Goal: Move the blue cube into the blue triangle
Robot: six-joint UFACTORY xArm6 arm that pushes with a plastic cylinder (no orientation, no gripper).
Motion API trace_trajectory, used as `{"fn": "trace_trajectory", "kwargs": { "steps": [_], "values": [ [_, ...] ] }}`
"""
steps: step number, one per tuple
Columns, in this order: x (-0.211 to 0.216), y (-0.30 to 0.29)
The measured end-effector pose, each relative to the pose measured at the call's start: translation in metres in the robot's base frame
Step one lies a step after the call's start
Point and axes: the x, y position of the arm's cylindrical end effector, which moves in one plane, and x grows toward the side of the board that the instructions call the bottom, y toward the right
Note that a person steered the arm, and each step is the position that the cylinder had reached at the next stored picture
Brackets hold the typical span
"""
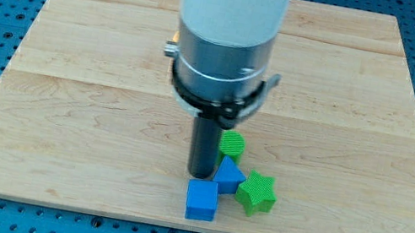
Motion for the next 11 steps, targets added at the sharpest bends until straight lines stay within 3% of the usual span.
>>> {"fn": "trace_trajectory", "kwargs": {
  "steps": [1, 2, 5, 8, 10, 11],
  "values": [
    [0.017, -0.069],
    [0.071, -0.049],
    [0.061, 0.034],
    [0.071, 0.028],
    [0.07, 0.124],
    [0.044, 0.132]
  ]
}}
